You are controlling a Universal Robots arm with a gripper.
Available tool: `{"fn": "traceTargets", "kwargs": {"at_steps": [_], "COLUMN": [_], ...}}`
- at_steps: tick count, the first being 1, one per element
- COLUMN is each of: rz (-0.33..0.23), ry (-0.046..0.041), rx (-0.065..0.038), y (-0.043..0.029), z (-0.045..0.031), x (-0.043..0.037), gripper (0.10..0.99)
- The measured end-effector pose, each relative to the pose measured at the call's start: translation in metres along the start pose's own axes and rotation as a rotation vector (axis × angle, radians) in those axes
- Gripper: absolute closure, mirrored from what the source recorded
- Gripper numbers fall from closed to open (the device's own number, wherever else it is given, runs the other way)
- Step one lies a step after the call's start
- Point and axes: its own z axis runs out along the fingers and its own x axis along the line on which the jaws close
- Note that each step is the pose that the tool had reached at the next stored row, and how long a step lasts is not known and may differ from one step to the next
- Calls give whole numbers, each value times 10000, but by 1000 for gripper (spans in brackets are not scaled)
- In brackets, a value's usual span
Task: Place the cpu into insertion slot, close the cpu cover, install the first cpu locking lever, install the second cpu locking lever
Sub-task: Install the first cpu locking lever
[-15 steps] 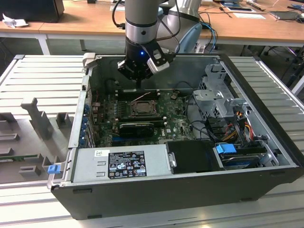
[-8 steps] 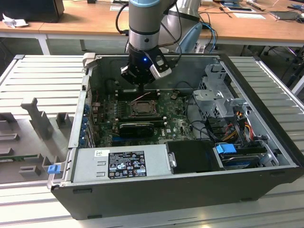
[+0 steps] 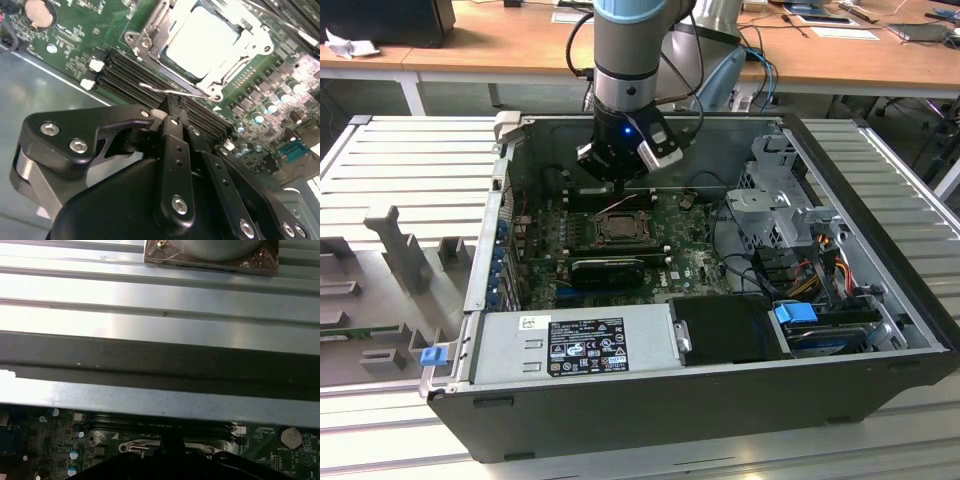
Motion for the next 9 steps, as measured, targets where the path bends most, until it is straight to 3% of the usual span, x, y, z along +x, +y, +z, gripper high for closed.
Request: {"fn": "traceTargets", "kwargs": {"at_steps": [9], "rz": [58], "ry": [-8], "rx": [0], "y": [-4], "z": [87], "x": [-99], "gripper": [980]}}
